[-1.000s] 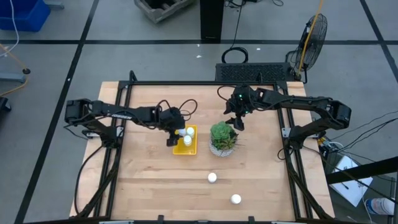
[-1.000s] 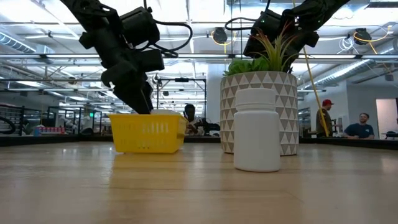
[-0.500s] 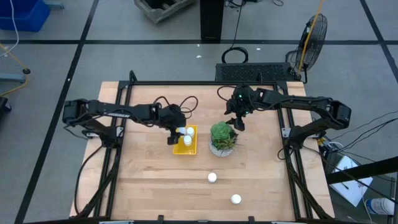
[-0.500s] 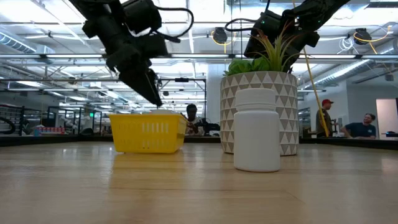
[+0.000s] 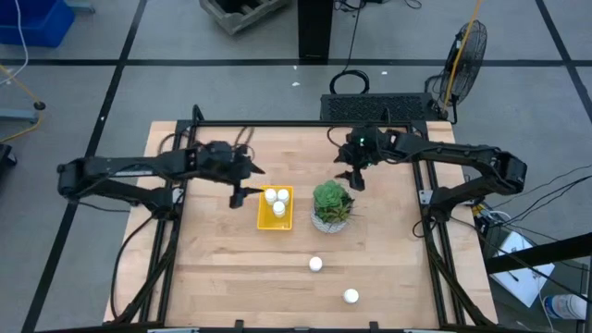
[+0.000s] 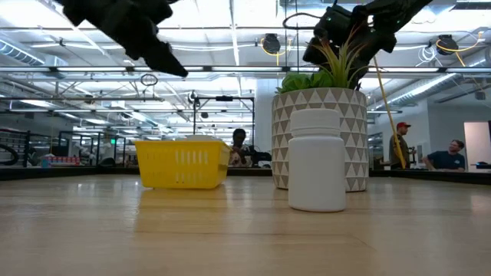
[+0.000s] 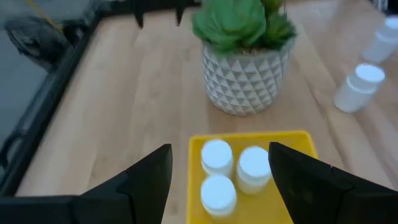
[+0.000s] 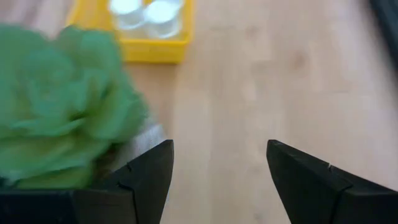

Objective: Pick and place pill bottles into a basket
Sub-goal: Put the white medicine bottle into the yellow basket

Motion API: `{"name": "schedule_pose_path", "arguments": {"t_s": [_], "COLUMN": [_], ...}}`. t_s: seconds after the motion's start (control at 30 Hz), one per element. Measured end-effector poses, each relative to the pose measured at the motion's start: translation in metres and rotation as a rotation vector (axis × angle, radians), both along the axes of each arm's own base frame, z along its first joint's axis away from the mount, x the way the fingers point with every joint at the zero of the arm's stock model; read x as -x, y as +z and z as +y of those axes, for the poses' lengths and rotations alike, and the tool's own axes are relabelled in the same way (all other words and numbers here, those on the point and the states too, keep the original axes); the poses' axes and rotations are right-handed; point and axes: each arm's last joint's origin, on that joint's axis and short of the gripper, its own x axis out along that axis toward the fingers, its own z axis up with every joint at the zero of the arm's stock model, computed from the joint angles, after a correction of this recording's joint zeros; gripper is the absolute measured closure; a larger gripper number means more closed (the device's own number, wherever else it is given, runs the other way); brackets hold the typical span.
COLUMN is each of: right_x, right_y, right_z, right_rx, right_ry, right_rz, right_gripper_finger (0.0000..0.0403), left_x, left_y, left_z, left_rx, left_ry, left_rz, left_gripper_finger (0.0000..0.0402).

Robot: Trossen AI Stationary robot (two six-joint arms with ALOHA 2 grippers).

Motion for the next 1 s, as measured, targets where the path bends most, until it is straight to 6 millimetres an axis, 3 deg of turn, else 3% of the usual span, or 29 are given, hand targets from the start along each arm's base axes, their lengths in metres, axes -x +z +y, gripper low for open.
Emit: {"name": "schedule_pose_path", "arguments": {"t_s": [0.2,0.4,0.73,1.0], "right_x": [0.03,0.059,0.075,0.077], "right_y": [0.021,0.033,0.046,0.03], "right_z": [-0.002,0.018,0.083,0.149], "right_rx": [-0.001,-0.115,-0.318,-0.426], "right_ry": [-0.088,-0.153,-0.122,-0.091], "right_rz": [0.001,0.077,0.122,0.107], "right_gripper_finger": [0.0154,0.0154,0.0154,0.0154], "left_x": [0.035,0.059,0.069,0.069], "left_y": [-0.022,-0.038,-0.037,-0.037], "left_z": [-0.007,-0.012,-0.015,-0.014], "left_rx": [0.014,0.043,0.043,0.044], "left_ry": [0.018,0.043,0.041,0.077], "left_rz": [-0.115,-0.186,-0.234,-0.23], "left_gripper_finger": [0.0135,0.0136,0.0133,0.0143]}}
